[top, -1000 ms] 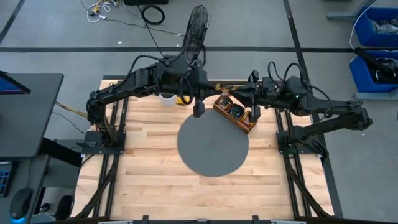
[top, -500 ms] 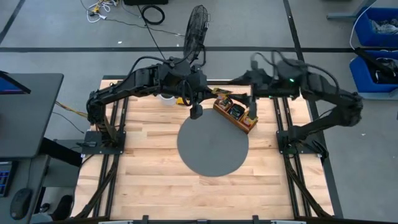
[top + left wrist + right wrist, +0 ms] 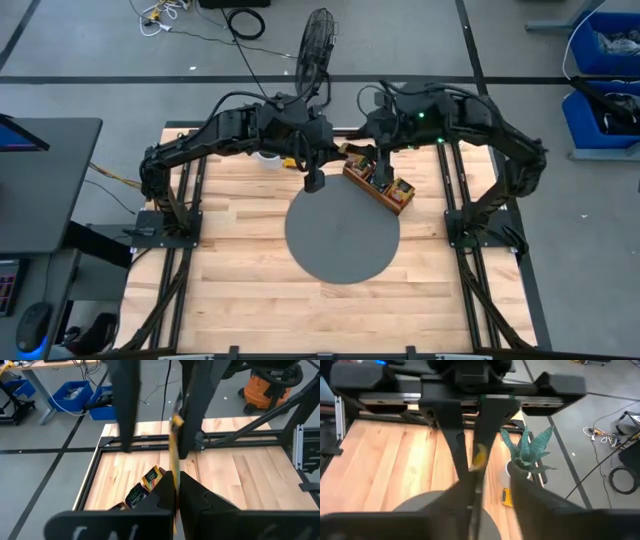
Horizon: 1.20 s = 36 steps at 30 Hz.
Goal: Pick & Place Tea
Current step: Put the yellow tea bag into the right section of the wooden organizer
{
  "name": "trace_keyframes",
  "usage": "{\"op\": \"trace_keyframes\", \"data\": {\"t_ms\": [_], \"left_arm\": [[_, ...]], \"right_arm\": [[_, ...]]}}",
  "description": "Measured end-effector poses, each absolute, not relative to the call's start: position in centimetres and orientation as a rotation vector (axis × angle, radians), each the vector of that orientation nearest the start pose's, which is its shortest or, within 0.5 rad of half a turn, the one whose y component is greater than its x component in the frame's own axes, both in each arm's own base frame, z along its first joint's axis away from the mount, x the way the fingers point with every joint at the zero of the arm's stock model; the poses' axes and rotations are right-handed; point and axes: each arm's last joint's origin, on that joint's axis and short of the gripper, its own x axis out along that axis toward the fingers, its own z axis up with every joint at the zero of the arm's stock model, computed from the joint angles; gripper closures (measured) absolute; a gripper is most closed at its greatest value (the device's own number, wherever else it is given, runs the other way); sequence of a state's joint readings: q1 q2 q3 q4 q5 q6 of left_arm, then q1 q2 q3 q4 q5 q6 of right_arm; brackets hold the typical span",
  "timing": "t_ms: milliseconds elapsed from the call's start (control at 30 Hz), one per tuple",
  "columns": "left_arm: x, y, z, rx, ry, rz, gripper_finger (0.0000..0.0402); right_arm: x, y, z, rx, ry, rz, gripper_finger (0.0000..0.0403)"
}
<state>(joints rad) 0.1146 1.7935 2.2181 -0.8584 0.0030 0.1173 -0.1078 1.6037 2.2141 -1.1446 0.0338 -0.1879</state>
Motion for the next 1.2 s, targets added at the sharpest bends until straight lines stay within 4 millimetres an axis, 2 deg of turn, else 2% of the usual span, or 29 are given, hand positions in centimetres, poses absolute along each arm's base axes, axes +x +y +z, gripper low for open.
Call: {"op": "trace_keyframes", "data": {"t_ms": [133,167,300,533,700,800,900,1000,1200], "left_arm": [[36.2,4.2,47.5,0.099,0.453,0.084,0.0391],[36.2,4.2,47.5,0.104,0.455,0.083,0.0392],[36.1,4.2,47.4,0.113,0.46,0.079,0.0389],[35.7,4.3,46.8,0.131,0.542,0.12,0.0331],[35.2,4.4,46.1,0.16,0.64,0.178,0.03],[35.1,4.4,46.0,0.146,0.655,0.193,0.0293],[35.0,4.4,46.0,0.143,0.655,0.195,0.0292],[35.1,4.4,46.0,0.143,0.651,0.195,0.0292],[35.1,4.4,46.0,0.143,0.651,0.195,0.0292]], "right_arm": [[27.8,-3.1,50.6,-0.199,0.558,-0.07,0.0374],[27.8,-3.1,50.6,-0.208,0.56,-0.066,0.0387],[27.8,-3.0,50.6,-0.201,0.562,-0.069,0.0396],[27.2,-3.3,50.6,-0.231,0.591,-0.181,0.0401],[24.1,-5.0,51.8,-0.196,0.569,-0.332,0.0401],[21.6,-5.9,51.4,-0.139,0.611,-0.407,0.0402],[19.9,-6.2,49.7,-0.066,0.65,-0.452,0.0402],[19.0,-6.0,46.8,-0.004,0.685,-0.471,0.0402],[18.2,-5.6,38.8,0.159,0.71,-0.491,0.0403]]}}
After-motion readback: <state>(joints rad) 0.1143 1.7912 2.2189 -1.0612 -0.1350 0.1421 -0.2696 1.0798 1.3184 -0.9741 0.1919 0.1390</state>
